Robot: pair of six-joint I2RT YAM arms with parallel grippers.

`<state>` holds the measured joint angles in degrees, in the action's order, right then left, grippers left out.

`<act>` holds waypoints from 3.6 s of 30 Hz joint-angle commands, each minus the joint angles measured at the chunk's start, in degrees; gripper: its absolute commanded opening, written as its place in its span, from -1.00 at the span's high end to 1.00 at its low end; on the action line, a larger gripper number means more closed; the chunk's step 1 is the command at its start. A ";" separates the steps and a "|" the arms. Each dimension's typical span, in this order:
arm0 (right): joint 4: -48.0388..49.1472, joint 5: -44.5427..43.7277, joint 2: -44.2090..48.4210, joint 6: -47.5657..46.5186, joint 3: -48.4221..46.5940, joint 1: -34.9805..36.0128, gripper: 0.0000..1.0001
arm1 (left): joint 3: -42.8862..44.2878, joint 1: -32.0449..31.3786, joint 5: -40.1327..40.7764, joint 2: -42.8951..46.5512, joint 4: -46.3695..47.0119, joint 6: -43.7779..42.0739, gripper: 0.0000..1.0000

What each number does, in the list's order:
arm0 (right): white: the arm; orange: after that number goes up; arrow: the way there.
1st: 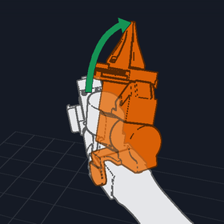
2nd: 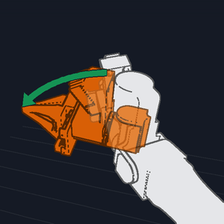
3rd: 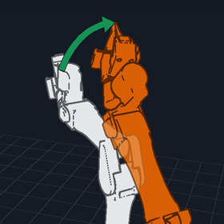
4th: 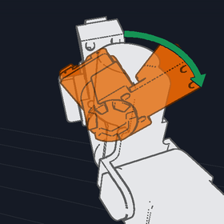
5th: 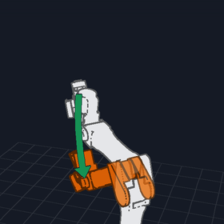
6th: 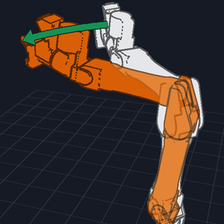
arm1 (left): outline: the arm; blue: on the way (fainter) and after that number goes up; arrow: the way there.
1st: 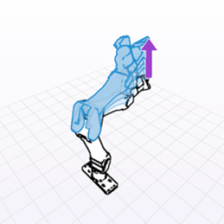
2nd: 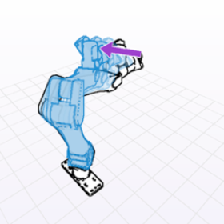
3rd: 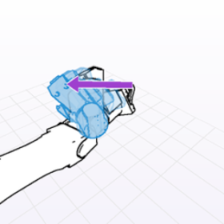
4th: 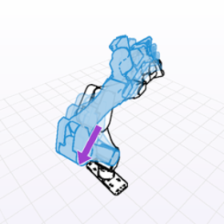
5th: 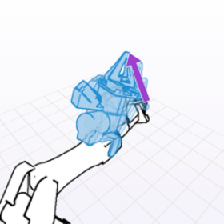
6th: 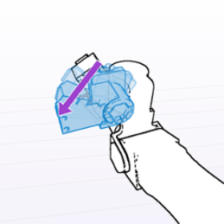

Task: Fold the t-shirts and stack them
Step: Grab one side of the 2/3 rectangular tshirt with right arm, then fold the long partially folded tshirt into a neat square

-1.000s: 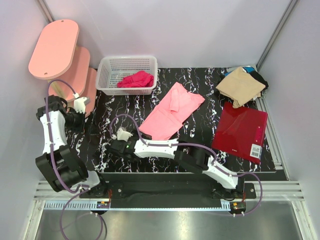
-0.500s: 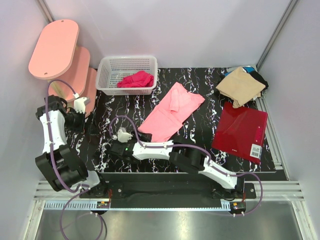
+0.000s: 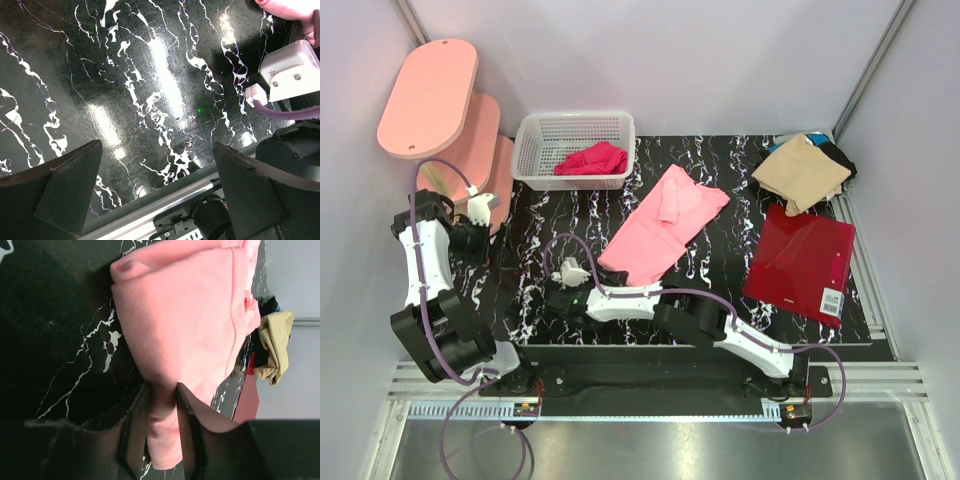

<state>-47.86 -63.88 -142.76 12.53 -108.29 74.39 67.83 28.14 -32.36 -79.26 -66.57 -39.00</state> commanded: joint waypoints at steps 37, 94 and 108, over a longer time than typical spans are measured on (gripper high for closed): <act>-14.90 26.17 16.98 -0.14 -26.27 8.75 1.00 | 3.80 0.34 -2.27 2.80 -2.60 -0.81 -0.98; 10.41 53.51 20.51 4.43 9.14 -21.83 1.00 | 7.75 -1.95 -2.45 0.43 -5.33 0.33 -0.98; 11.38 50.87 18.40 1.53 9.41 -24.91 0.40 | 6.18 -5.89 -2.54 1.74 -7.09 -0.90 -0.97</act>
<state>-37.98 -10.92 -123.94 15.99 -97.65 50.15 74.83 25.21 -34.02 -79.99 -72.55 -38.61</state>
